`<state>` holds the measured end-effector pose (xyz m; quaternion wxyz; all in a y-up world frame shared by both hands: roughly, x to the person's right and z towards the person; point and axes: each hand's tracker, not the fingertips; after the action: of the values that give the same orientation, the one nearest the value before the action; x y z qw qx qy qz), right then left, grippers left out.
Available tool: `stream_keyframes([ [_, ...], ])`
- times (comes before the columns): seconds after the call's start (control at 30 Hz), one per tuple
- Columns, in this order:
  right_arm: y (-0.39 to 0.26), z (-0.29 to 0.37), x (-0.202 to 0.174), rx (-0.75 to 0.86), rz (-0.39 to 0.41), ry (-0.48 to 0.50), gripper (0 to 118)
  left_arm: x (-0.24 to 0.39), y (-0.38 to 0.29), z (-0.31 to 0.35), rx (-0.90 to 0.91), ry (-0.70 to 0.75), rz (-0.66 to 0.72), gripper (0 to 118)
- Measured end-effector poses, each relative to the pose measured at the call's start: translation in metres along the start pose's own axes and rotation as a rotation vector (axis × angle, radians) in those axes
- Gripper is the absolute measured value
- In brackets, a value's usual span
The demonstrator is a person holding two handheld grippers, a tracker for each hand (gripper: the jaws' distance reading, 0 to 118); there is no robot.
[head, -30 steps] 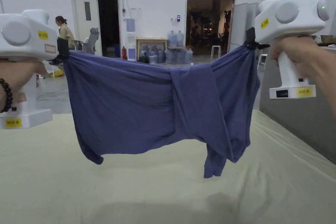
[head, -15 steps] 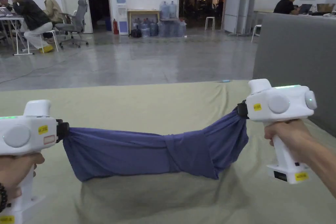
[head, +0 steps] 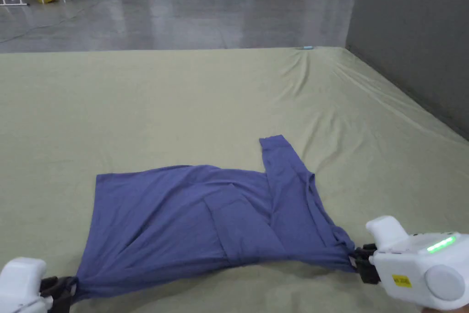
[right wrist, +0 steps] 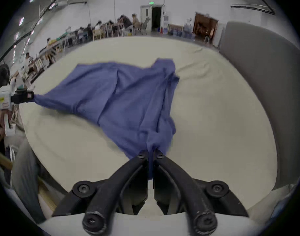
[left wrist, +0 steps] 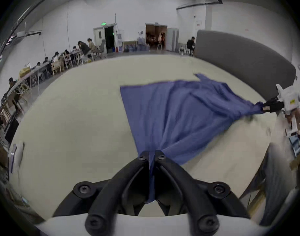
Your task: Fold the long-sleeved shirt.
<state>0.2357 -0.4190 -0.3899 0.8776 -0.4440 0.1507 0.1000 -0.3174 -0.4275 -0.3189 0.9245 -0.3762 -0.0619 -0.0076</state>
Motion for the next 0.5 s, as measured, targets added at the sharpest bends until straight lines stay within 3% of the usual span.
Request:
stream_keyframes([
  [0.13, -0.012, -0.022, -0.005, -0.060, 0.021, -0.034, 1, -0.006, -0.025, -0.020, -0.023, 0.008, -0.003, 0],
  [0.2, -0.012, -0.026, -0.003, -0.059, 0.010, -0.023, 10, -0.010, -0.027, -0.020, -0.014, -0.001, 0.038, 0],
  [0.23, -0.011, -0.026, -0.002, -0.059, 0.001, -0.022, 45, -0.014, -0.026, -0.019, -0.001, -0.010, 0.056, 22],
  [0.27, -0.010, -0.023, -0.001, -0.062, -0.002, -0.022, 79, -0.016, -0.023, -0.017, 0.002, -0.018, 0.069, 58],
  [0.3, -0.011, -0.017, 0.001, -0.066, -0.004, -0.027, 103, -0.017, -0.020, -0.014, -0.005, -0.004, 0.068, 101],
  [0.37, -0.011, 0.001, 0.003, -0.064, -0.001, -0.072, 109, -0.018, -0.015, -0.005, -0.031, 0.013, 0.063, 117],
  [0.43, -0.011, 0.029, 0.005, 0.006, -0.013, -0.070, 109, -0.021, -0.011, 0.008, 0.030, -0.018, 0.040, 114],
  [0.5, -0.008, 0.049, 0.007, 0.022, -0.082, -0.075, 106, -0.020, -0.006, 0.025, 0.024, -0.022, 0.047, 114],
])
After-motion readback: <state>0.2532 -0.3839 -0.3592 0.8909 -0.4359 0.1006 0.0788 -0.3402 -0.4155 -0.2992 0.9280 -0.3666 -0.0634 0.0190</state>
